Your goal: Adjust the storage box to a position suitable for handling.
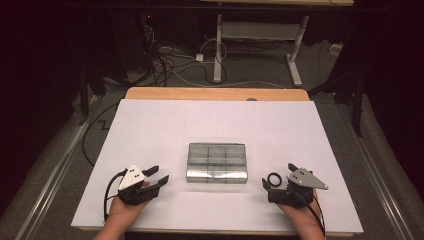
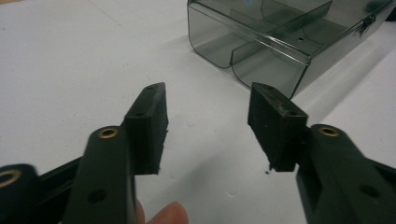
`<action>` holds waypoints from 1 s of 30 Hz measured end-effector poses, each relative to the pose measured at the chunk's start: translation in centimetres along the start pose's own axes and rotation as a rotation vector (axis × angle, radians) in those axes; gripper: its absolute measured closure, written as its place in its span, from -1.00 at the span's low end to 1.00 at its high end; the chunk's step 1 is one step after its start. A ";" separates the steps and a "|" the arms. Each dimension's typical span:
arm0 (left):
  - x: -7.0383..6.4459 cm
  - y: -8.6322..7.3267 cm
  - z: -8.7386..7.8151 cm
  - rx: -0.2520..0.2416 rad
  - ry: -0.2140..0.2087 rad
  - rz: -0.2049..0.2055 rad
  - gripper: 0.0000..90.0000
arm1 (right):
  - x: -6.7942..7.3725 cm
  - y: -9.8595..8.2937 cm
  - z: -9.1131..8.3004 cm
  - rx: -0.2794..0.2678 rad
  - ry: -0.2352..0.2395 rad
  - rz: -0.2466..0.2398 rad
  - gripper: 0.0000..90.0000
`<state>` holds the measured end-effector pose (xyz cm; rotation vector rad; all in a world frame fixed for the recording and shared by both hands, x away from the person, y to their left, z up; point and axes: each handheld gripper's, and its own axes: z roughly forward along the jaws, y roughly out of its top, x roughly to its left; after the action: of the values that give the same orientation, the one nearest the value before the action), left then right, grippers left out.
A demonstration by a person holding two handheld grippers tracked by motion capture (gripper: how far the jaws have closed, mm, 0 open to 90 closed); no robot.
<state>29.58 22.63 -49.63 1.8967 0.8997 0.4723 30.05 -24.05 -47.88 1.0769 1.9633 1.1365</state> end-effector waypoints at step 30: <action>0.5 0.5 0.8 0.087 -0.045 -0.015 0.95 | 0.1 0.0 -0.1 -0.011 0.011 -0.019 -0.82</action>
<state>30.55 22.39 -49.60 1.9705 0.9169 0.3850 29.90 -24.03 -47.86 1.0454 1.9697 1.1445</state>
